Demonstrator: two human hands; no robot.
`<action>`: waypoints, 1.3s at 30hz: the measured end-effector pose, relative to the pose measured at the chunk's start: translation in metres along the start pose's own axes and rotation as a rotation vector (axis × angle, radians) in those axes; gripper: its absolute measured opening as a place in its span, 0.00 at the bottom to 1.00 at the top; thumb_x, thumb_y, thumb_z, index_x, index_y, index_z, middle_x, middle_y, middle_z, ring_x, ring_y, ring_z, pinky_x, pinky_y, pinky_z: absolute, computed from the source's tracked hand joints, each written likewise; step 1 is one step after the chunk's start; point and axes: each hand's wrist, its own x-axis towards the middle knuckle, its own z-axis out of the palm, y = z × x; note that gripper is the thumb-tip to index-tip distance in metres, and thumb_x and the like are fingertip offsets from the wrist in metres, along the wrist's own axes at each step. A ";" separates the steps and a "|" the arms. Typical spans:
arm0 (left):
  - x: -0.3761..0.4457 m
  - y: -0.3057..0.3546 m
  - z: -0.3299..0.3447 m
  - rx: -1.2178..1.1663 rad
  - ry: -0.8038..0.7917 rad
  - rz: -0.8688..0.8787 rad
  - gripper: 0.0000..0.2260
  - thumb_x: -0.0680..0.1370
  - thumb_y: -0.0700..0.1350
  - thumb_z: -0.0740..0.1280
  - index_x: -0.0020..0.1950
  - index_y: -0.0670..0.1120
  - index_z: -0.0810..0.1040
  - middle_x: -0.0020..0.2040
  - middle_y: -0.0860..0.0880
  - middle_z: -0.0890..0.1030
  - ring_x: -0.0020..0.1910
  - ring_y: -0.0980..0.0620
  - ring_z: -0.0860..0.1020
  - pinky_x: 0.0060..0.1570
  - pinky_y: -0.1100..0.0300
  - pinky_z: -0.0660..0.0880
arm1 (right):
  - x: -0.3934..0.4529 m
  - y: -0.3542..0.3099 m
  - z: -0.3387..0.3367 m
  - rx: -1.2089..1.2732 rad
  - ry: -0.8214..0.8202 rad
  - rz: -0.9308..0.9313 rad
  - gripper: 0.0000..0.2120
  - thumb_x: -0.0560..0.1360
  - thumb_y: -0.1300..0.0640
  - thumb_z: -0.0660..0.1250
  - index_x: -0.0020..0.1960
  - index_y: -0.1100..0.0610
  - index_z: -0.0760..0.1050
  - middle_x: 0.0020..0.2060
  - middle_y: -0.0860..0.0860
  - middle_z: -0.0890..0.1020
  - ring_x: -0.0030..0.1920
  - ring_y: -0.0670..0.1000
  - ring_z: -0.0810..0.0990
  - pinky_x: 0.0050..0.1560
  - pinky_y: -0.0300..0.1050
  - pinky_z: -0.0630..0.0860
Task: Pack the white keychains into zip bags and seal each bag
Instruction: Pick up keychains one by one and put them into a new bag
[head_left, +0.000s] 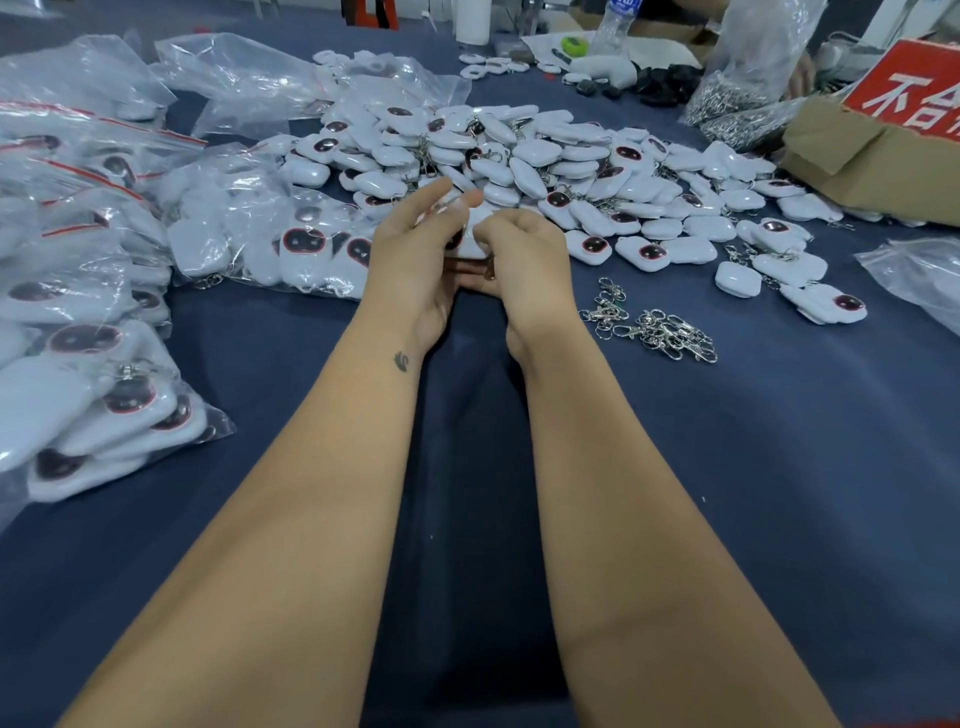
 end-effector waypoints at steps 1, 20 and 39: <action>0.000 0.000 0.000 -0.020 0.001 0.008 0.08 0.82 0.35 0.62 0.56 0.46 0.75 0.52 0.46 0.84 0.48 0.46 0.81 0.35 0.58 0.79 | 0.001 0.001 0.000 0.000 0.003 -0.005 0.10 0.74 0.67 0.61 0.37 0.56 0.72 0.30 0.47 0.77 0.33 0.48 0.78 0.39 0.45 0.81; -0.008 0.003 -0.001 -0.070 -0.045 -0.069 0.09 0.81 0.42 0.62 0.45 0.44 0.80 0.35 0.48 0.81 0.34 0.52 0.79 0.33 0.61 0.75 | 0.001 0.009 0.004 -0.044 -0.002 -0.049 0.13 0.71 0.72 0.63 0.51 0.61 0.80 0.35 0.51 0.83 0.35 0.46 0.79 0.36 0.38 0.76; -0.006 0.000 -0.002 -0.027 -0.080 -0.062 0.17 0.82 0.36 0.57 0.69 0.36 0.73 0.39 0.47 0.81 0.35 0.54 0.79 0.30 0.63 0.74 | -0.002 0.003 0.005 0.069 0.010 0.029 0.08 0.75 0.64 0.65 0.38 0.57 0.75 0.33 0.52 0.77 0.38 0.52 0.75 0.37 0.45 0.74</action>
